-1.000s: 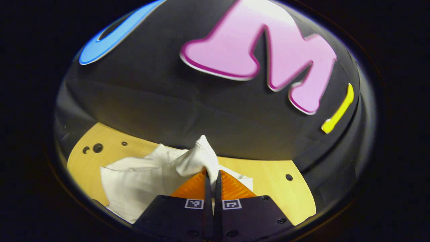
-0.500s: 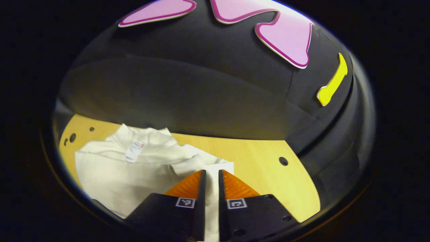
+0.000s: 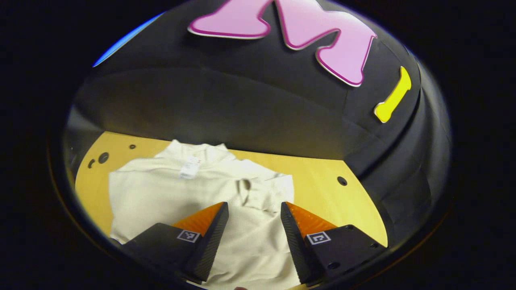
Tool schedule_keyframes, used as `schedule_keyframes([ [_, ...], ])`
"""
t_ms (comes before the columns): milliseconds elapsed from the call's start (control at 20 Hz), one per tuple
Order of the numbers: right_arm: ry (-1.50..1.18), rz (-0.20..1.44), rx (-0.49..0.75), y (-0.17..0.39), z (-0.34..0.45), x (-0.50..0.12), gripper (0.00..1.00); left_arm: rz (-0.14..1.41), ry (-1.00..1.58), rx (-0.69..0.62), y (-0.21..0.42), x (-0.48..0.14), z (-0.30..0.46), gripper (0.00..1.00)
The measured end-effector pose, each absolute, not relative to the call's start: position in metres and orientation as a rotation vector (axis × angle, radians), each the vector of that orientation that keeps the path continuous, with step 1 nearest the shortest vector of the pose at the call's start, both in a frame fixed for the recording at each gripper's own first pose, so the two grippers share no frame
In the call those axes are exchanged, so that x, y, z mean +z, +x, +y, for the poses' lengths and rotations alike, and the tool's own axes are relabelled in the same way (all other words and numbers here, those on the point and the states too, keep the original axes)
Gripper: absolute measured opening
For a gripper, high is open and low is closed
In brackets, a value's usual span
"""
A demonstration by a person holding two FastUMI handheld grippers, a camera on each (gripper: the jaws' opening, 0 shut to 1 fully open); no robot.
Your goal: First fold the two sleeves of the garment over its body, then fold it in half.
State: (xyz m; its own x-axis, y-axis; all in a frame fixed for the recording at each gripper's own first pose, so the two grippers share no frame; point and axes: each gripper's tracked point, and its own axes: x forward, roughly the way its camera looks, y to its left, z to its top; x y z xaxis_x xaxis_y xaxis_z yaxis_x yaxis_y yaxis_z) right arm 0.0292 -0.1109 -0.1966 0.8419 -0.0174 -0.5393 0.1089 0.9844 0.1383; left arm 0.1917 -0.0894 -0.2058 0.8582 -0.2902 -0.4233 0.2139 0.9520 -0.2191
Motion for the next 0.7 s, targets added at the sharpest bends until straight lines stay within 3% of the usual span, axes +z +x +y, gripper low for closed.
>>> schedule_keyframes([
  [250, 0.16, 0.582, -0.014, 0.039, -0.089, -0.202, 0.99, 0.469, -0.119, -0.104, 0.134, -0.225, 0.02, 0.82],
  [350, 0.173, 0.596, 0.01, 0.048, -0.077, -0.207, 0.99, 0.476, -0.12, -0.027, 0.11, -0.237, 0.059, 0.88],
  [400, 0.178, 0.603, 0.02, 0.052, -0.071, -0.209, 0.99, 0.493, -0.138, 0.001, 0.093, -0.243, 0.078, 0.98],
  [700, 0.17, 0.627, 0.053, 0.082, -0.047, -0.22, 0.99, 0.577, -0.231, 0.16, 0.026, -0.291, 0.152, 0.98],
])
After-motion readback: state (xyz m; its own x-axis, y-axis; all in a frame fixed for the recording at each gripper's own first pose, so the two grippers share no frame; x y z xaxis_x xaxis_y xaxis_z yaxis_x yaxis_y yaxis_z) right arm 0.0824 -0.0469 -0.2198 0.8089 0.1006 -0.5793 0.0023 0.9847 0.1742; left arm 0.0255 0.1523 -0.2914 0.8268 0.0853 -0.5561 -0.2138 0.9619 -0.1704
